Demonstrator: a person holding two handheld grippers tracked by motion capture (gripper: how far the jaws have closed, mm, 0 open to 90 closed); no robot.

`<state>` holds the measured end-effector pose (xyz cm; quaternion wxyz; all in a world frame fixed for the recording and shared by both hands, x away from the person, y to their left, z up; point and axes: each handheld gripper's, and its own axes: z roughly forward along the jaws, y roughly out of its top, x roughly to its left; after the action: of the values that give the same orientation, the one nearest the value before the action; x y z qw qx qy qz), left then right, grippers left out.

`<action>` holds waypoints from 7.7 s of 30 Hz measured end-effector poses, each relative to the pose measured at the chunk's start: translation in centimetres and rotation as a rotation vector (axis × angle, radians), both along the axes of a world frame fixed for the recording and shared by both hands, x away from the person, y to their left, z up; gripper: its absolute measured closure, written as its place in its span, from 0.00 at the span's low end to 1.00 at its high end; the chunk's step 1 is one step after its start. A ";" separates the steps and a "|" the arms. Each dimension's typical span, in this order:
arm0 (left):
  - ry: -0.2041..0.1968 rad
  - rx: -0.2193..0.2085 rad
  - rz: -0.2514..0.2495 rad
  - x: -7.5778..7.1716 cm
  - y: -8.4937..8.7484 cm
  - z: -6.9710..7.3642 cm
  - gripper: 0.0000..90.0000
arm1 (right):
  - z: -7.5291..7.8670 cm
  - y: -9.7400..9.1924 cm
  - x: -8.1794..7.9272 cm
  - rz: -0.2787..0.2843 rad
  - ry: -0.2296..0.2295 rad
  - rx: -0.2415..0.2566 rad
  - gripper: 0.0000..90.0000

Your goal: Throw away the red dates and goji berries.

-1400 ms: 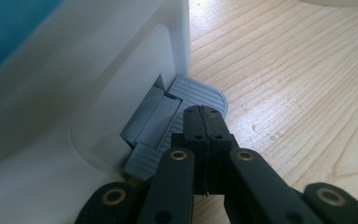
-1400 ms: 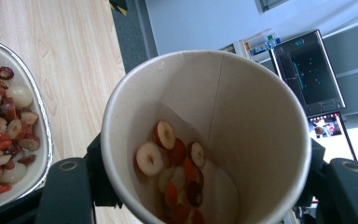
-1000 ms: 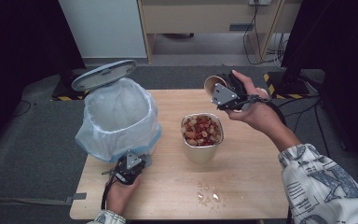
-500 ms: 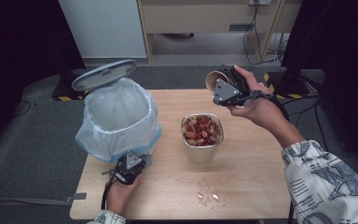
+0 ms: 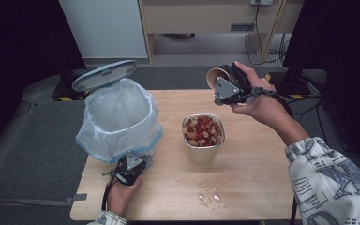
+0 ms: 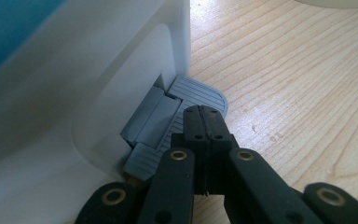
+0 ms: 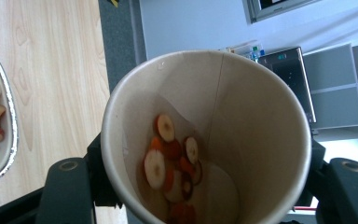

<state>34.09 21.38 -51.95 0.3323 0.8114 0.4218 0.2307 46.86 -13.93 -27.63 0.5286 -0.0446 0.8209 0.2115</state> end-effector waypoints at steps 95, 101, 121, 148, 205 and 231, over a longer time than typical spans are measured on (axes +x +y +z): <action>0.004 -0.002 -0.003 0.0 0.1 0.0 1.00 | -5.1 4.1 -2.8 0.118 -0.382 -0.672 0.37; 0.005 -0.002 -0.005 0.0 0.1 0.0 1.00 | -5.1 4.1 -2.6 0.106 -0.393 -0.666 0.36; 0.002 -0.011 -0.001 0.1 0.0 0.0 1.00 | -8.7 3.8 -2.0 0.107 -0.354 -0.747 0.36; 0.003 -0.004 -0.004 0.0 0.1 0.0 1.00 | -7.7 3.1 -1.4 0.064 -0.192 -0.515 0.36; 0.002 -0.012 -0.002 0.0 0.1 0.0 1.00 | -5.7 -2.1 1.2 -0.038 0.158 0.021 0.36; 0.004 -0.008 -0.005 0.0 0.1 0.0 1.00 | -5.4 -7.0 2.9 -0.101 0.373 0.357 0.36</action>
<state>34.14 21.51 -51.95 0.3354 0.8116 0.4214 0.2265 49.74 -20.96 -33.05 0.3777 0.1303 0.8549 0.3309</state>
